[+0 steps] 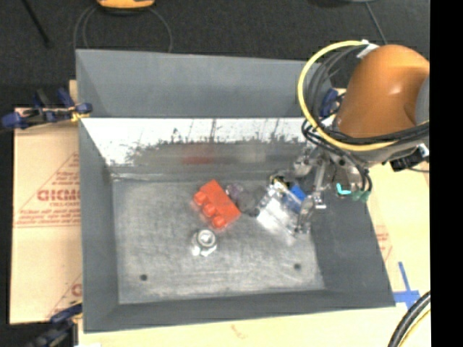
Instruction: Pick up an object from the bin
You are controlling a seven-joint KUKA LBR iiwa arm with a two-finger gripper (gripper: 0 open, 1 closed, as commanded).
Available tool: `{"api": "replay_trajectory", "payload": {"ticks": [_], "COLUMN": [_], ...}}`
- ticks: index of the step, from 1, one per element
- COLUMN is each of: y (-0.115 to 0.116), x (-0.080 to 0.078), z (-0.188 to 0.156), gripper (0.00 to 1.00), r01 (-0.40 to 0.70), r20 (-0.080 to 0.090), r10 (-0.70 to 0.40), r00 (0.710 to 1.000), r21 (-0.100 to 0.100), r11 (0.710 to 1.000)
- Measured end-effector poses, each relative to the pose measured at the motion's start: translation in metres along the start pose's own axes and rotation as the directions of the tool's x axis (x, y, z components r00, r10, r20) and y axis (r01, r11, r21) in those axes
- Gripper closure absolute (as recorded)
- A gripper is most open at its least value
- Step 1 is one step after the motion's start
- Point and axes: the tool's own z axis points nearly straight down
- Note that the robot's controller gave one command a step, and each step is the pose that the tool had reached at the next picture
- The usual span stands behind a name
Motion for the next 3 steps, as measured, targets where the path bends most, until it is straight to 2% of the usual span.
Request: {"api": "replay_trajectory", "payload": {"ticks": [1, 2, 3], "y": [-0.022, -0.045, -0.071], "x": [-0.063, -0.080, -0.053], "z": [0.113, 0.148, 0.160], "gripper": [0.00, 0.00, 0.00], "r01": [0.050, 0.010, 0.005], "r20": [0.003, 0.014, 0.029], "r10": [-0.050, -0.010, -0.004], "r00": [0.999, 1.000, 1.000], "r21": [0.002, -0.005, -0.015], "r11": [0.999, 1.000, 1.000]}}
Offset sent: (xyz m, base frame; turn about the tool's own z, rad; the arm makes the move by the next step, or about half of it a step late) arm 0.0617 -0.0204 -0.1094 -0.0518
